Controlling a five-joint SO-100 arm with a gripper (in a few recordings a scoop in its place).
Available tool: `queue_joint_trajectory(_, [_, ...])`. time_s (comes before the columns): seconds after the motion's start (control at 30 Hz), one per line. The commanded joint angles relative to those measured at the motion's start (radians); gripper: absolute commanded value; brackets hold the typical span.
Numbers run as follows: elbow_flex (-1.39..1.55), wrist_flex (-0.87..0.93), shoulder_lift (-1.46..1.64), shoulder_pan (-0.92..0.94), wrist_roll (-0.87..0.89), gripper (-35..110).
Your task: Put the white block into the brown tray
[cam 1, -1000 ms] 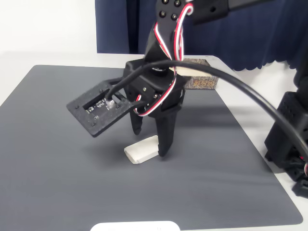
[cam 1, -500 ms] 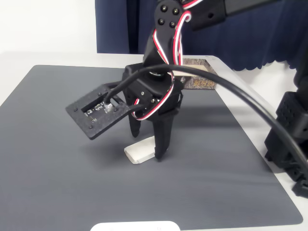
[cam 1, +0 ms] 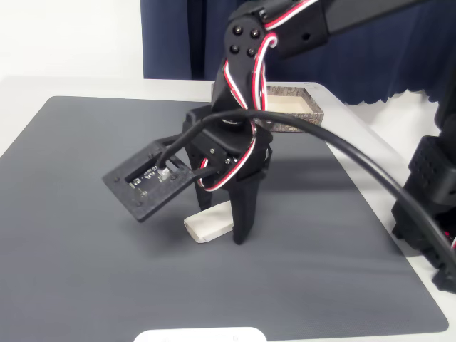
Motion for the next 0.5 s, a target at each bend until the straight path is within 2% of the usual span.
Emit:
queue_joint_trajectory(0.0, [-0.017,-0.009,0.003,-0.005,0.005,42])
queue_joint_trajectory(0.47, [-0.021,-0.011,0.002,-0.002,0.015,38])
